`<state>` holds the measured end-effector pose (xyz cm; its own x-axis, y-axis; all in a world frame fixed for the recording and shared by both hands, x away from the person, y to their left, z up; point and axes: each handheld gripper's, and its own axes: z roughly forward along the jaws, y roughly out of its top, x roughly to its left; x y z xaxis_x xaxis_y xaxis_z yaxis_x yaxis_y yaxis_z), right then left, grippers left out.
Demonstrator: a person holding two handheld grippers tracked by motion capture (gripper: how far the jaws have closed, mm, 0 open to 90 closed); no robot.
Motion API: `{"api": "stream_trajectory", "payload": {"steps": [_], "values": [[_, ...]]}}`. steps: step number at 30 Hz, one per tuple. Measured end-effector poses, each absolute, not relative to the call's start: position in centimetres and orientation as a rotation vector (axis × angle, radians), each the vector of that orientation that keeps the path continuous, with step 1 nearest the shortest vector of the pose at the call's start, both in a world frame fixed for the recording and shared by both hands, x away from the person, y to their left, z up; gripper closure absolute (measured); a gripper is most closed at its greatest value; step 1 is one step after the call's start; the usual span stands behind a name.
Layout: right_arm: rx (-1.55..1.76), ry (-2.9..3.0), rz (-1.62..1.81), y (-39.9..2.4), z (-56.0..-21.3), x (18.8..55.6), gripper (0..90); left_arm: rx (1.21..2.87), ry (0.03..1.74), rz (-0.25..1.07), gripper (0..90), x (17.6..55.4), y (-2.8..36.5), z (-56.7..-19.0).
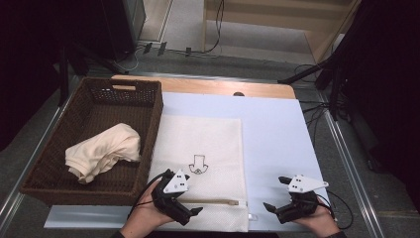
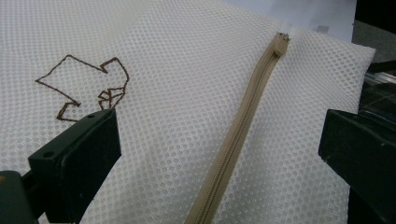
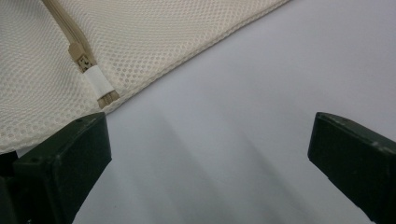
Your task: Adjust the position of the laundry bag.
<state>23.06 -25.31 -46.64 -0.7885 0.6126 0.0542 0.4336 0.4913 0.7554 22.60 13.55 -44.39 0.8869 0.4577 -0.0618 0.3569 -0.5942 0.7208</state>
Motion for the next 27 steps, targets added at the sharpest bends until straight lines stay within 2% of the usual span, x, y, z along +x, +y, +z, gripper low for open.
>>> {"api": "stream_trajectory", "payload": {"steps": [27], "values": [[0.874, 2.529, 1.220, -24.2, -45.8, 24.3, 0.0, 2.262, 0.565, 0.175, 0.0, 22.5, 13.7, -44.6]]}}
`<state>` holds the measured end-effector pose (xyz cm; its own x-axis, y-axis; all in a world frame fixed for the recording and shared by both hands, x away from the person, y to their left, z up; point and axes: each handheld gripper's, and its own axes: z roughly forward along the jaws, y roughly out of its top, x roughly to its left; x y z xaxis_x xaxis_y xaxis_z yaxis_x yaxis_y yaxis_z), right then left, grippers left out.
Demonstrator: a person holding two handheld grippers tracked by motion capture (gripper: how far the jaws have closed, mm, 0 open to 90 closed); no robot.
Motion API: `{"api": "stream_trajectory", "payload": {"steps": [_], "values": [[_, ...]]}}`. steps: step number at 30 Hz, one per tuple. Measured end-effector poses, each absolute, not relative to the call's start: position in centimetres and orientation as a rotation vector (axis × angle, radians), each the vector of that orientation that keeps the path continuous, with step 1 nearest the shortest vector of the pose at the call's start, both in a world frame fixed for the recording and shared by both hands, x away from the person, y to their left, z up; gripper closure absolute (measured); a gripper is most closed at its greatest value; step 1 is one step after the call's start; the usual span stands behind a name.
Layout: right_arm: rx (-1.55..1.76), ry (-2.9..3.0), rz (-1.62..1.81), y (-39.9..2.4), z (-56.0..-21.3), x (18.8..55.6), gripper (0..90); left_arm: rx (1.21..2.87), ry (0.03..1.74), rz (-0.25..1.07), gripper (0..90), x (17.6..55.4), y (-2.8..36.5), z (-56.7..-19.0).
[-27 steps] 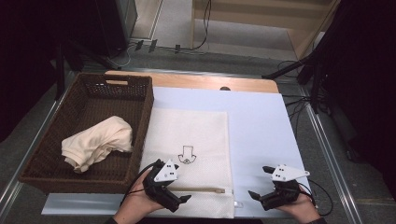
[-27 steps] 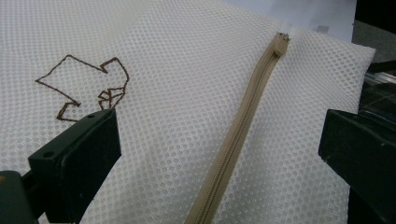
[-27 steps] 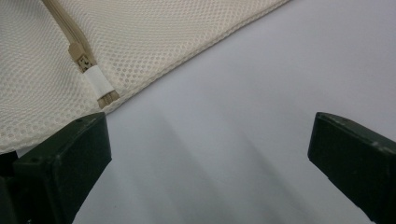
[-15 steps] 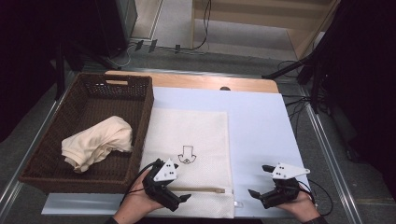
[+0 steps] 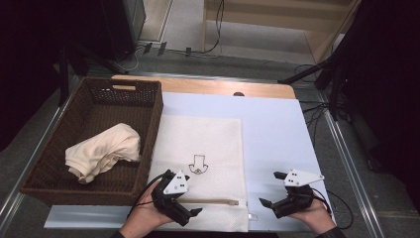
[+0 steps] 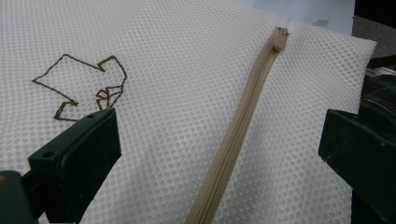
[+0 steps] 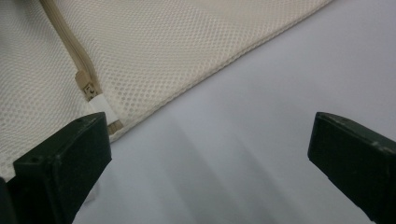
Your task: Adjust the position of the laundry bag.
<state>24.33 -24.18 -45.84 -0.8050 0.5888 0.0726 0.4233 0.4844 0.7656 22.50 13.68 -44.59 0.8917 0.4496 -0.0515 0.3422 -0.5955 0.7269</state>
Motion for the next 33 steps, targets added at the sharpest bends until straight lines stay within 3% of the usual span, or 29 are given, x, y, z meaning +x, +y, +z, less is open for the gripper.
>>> {"api": "stream_trajectory", "payload": {"steps": [33], "values": [[0.861, 2.543, 1.235, -21.1, -45.2, 29.4, 1.4, 2.238, 0.564, 0.180, 0.0, 23.0, 13.4, -44.2]]}}
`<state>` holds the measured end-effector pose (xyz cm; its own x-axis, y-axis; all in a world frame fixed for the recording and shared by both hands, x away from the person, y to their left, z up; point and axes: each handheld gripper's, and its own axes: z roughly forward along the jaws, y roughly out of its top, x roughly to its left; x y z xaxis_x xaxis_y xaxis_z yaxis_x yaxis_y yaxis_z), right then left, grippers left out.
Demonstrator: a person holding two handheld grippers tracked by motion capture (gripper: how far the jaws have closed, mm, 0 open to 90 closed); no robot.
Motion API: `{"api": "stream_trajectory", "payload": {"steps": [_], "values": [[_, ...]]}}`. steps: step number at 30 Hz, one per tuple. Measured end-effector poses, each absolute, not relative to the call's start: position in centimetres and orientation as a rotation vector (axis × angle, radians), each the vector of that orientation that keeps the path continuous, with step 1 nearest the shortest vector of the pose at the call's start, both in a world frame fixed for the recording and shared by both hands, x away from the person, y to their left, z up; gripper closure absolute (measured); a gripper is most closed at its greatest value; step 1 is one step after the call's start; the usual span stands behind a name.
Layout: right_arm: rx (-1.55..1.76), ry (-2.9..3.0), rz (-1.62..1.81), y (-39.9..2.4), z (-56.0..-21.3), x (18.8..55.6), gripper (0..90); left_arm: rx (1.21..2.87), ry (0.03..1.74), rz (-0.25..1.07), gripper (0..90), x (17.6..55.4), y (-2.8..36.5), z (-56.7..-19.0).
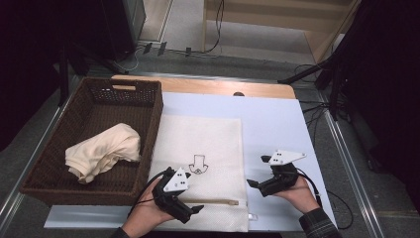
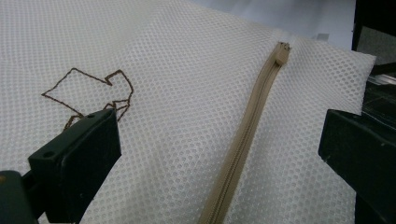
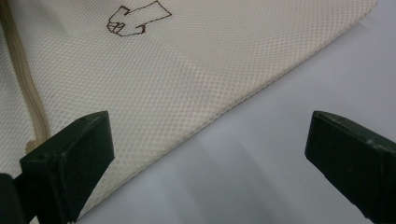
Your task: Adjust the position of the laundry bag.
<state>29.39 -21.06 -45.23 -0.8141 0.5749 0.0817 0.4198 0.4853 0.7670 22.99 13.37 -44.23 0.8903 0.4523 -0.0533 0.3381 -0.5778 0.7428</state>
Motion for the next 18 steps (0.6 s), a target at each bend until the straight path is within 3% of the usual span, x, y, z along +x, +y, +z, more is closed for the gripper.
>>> {"api": "stream_trajectory", "payload": {"steps": [18], "values": [[0.871, 2.533, 1.262, -19.6, -46.0, 32.4, 5.3, 2.239, 0.560, 0.183, 0.0, 23.1, 13.3, -44.3]]}}
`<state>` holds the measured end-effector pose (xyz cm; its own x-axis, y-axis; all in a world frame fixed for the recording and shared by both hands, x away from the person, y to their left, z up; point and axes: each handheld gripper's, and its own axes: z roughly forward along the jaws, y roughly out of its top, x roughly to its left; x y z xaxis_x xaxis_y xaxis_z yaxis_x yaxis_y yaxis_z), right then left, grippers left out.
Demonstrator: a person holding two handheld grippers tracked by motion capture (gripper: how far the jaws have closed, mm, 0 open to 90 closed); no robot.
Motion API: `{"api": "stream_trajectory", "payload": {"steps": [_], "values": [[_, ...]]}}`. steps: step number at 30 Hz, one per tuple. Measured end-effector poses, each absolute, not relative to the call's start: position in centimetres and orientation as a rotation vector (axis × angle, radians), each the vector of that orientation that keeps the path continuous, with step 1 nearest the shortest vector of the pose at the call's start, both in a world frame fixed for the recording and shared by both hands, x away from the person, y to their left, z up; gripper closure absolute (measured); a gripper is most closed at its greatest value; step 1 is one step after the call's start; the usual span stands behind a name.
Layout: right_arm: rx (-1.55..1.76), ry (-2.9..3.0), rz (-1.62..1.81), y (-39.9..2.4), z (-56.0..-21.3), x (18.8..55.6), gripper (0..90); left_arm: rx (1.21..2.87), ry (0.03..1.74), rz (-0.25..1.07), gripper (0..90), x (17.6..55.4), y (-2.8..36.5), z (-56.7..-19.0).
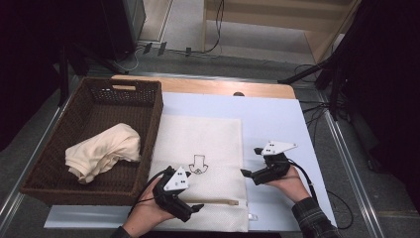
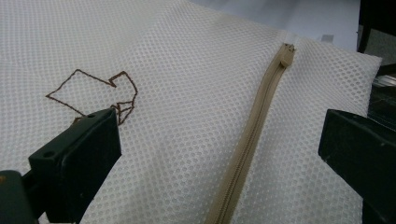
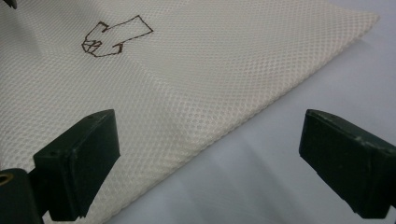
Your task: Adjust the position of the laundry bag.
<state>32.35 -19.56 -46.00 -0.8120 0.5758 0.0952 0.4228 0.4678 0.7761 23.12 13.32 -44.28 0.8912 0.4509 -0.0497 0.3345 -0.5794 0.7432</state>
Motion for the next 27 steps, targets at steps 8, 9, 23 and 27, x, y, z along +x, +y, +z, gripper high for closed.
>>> {"api": "stream_trajectory", "payload": {"steps": [8, 9, 23, 27], "values": [[0.861, 2.538, 1.252, -18.8, -46.4, 32.6, 6.8, 2.250, 0.548, 0.186, 0.0, 22.7, 13.3, -44.4], [0.861, 2.538, 1.252, -18.8, -46.4, 32.6, 6.8, 2.250, 0.548, 0.186, 0.0, 22.7, 13.3, -44.4], [0.844, 2.581, 1.244, -17.7, -47.3, 32.9, 13.4, 2.249, 0.547, 0.175, 0.0, 23.0, 13.2, -44.4], [0.837, 2.595, 1.239, -17.6, -47.5, 32.9, 14.5, 2.244, 0.543, 0.176, 0.0, 22.9, 13.1, -44.4]]}}
